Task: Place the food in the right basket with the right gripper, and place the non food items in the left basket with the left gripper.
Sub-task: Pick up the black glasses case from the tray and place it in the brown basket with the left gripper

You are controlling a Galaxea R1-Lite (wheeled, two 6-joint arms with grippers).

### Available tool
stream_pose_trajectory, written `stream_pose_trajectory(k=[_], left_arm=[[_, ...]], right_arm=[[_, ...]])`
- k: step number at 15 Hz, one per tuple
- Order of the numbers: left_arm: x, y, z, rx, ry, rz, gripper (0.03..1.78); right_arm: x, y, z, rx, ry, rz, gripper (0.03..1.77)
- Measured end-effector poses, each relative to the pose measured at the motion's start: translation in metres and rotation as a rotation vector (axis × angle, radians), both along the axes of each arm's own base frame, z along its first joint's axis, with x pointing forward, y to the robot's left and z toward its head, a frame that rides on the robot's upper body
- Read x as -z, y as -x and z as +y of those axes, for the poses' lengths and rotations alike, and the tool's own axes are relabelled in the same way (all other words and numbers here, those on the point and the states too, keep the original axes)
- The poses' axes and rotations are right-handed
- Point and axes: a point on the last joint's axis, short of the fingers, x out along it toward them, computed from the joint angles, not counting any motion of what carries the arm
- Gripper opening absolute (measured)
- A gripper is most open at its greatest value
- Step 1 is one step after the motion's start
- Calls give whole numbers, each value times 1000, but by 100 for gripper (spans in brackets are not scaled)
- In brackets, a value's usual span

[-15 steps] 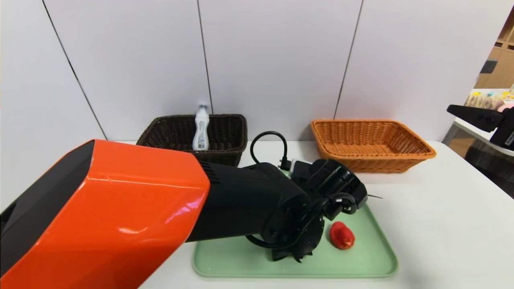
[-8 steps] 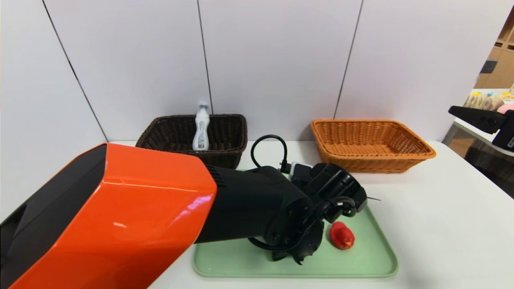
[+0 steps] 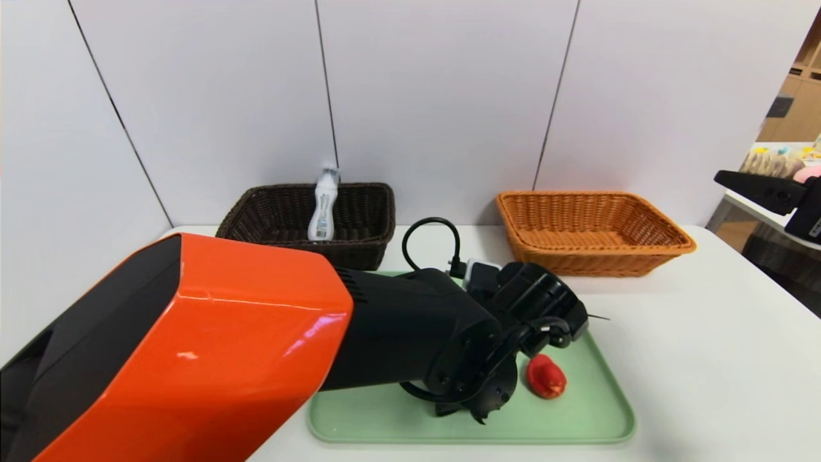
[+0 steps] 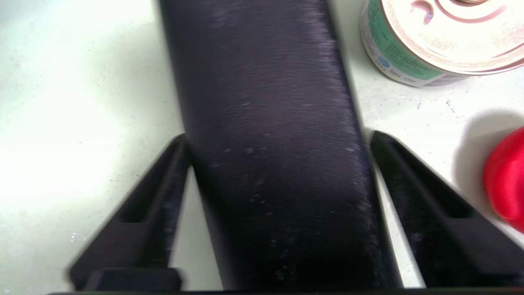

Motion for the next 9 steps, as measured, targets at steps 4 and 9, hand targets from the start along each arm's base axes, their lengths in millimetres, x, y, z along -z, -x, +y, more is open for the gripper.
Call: stream_pose_trajectory(k=[4, 9], left_arm=[[-4, -1, -2, -48, 66, 13, 92], [-10, 0, 0, -63, 90, 13, 73]], right_arm=[[0, 0, 0, -2, -2, 2, 171], [2, -1, 0, -5, -3, 10, 171]])
